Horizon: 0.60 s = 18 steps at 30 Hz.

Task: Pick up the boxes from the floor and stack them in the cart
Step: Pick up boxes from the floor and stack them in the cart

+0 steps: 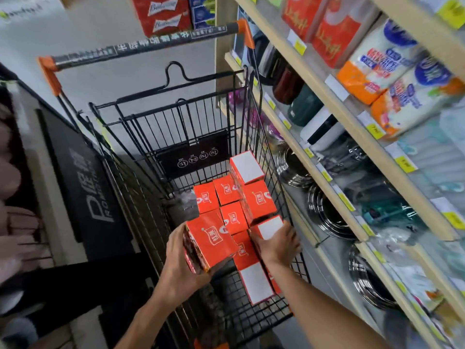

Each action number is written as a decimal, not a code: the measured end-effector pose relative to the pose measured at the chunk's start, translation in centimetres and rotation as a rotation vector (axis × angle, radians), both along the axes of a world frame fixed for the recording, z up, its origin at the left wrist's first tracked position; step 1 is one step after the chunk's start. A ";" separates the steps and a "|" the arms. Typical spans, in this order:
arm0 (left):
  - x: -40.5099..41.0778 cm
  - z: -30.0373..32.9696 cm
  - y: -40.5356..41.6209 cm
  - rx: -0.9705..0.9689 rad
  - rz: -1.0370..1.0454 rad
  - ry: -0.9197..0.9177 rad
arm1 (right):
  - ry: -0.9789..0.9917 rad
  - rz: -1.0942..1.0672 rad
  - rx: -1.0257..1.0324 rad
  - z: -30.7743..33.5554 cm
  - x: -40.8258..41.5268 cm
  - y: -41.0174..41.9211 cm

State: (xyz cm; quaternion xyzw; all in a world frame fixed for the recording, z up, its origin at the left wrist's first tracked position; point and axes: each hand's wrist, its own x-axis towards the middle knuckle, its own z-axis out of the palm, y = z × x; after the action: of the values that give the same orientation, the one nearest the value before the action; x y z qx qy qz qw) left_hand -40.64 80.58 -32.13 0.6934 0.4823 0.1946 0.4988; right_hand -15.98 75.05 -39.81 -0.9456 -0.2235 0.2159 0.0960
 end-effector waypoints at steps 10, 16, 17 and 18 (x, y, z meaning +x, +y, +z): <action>-1.2 -0.7 1.5 -0.047 0.020 -0.020 | 0.140 -0.098 0.123 -0.4 -0.4 1.3; 2.0 -3.1 5.4 -0.127 0.057 0.061 | 0.164 0.083 0.318 3.0 0.3 0.0; 2.8 -3.7 6.3 -0.158 0.066 0.082 | 0.173 0.106 0.347 3.5 0.8 0.0; 3.5 -4.7 7.3 -0.183 0.077 0.091 | 0.187 0.122 0.373 4.1 1.3 0.0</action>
State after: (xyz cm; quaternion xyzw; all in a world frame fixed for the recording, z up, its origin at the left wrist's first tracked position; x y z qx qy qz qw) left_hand -37.09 87.85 -36.84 0.6340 0.5463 0.1372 0.5298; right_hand -14.69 75.03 -35.71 -0.8721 -0.3067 0.2630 0.2762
